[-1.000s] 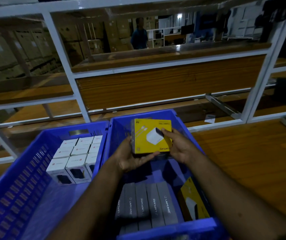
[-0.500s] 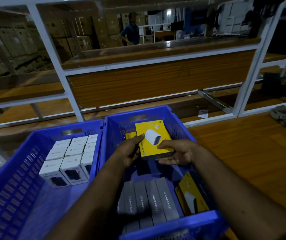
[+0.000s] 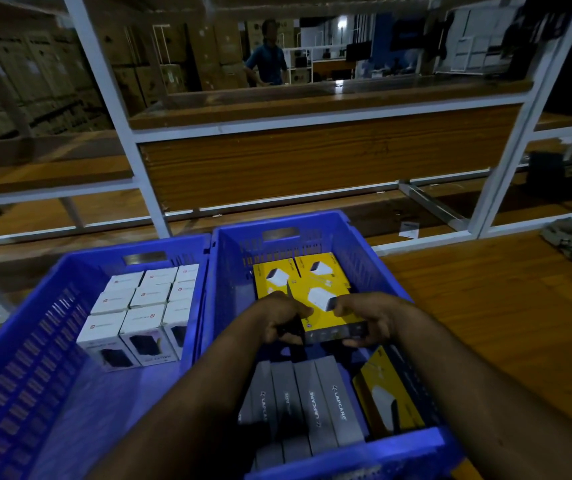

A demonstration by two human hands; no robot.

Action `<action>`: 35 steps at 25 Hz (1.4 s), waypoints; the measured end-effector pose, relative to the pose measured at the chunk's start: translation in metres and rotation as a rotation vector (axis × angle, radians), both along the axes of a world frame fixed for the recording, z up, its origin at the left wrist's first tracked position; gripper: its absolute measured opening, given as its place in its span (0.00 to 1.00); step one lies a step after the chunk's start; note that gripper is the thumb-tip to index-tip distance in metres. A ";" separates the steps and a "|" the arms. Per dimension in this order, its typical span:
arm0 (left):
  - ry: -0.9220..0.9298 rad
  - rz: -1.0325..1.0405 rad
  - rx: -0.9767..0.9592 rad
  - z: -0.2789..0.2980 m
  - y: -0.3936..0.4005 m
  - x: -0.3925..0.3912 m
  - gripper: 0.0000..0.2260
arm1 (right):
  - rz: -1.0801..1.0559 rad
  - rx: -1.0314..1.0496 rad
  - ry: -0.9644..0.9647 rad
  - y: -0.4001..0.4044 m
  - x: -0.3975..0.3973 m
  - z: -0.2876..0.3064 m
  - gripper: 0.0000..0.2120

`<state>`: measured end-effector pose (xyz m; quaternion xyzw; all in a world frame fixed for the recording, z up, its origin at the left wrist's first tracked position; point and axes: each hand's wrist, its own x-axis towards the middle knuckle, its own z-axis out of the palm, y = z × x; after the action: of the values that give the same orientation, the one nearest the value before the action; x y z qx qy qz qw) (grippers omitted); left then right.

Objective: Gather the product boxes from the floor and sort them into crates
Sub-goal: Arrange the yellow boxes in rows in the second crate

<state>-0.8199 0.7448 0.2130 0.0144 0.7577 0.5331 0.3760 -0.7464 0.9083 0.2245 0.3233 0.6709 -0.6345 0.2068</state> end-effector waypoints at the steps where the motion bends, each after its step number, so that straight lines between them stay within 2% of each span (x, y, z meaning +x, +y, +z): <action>1: -0.006 -0.023 -0.017 -0.001 0.000 0.000 0.12 | 0.055 0.066 -0.009 -0.001 0.001 -0.002 0.09; 6: -0.002 -0.068 -0.059 -0.012 0.002 -0.003 0.21 | 0.129 0.175 -0.016 -0.004 0.002 -0.005 0.15; 9: -0.004 -0.069 -0.081 -0.013 0.002 -0.004 0.20 | 0.165 0.227 -0.002 -0.003 0.002 -0.004 0.07; 12: 0.014 -0.050 -0.074 -0.008 0.001 -0.005 0.15 | 0.231 0.246 -0.015 0.000 0.001 -0.002 0.09; 14: 0.052 -0.053 -0.060 -0.006 -0.001 -0.006 0.15 | 0.250 0.235 -0.017 0.002 0.003 -0.001 0.14; 17: 0.075 -0.004 0.071 -0.001 -0.002 -0.009 0.24 | 0.122 0.103 0.070 0.007 0.001 -0.004 0.16; 19: 0.051 0.040 0.182 0.005 -0.006 -0.013 0.25 | -0.087 -0.091 0.220 0.006 -0.001 -0.001 0.11; 21: 0.002 0.096 0.220 0.009 -0.012 -0.017 0.27 | -0.316 -0.241 0.309 0.011 -0.008 -0.001 0.15; 23: -0.029 0.187 0.246 0.009 -0.017 -0.022 0.18 | -0.358 -0.317 0.282 0.013 -0.011 0.002 0.15; 25: -0.124 0.274 0.352 0.006 -0.020 -0.025 0.13 | -0.381 -0.362 0.213 0.009 -0.010 0.005 0.07; 28: -0.250 0.284 0.414 0.005 -0.018 -0.023 0.18 | -0.489 -0.373 0.137 0.005 -0.009 0.002 0.03; 31: -0.177 0.207 0.252 -0.010 0.000 -0.020 0.10 | -0.401 -0.312 0.033 -0.001 -0.005 -0.003 0.05; 35: -0.105 0.370 0.170 -0.035 0.021 -0.025 0.11 | -0.169 -0.082 0.008 0.000 0.006 0.002 0.06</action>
<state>-0.8447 0.7654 0.1783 -0.1209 0.6791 0.6551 0.3082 -0.7408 0.9079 0.2263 0.3675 0.6154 -0.6780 0.1629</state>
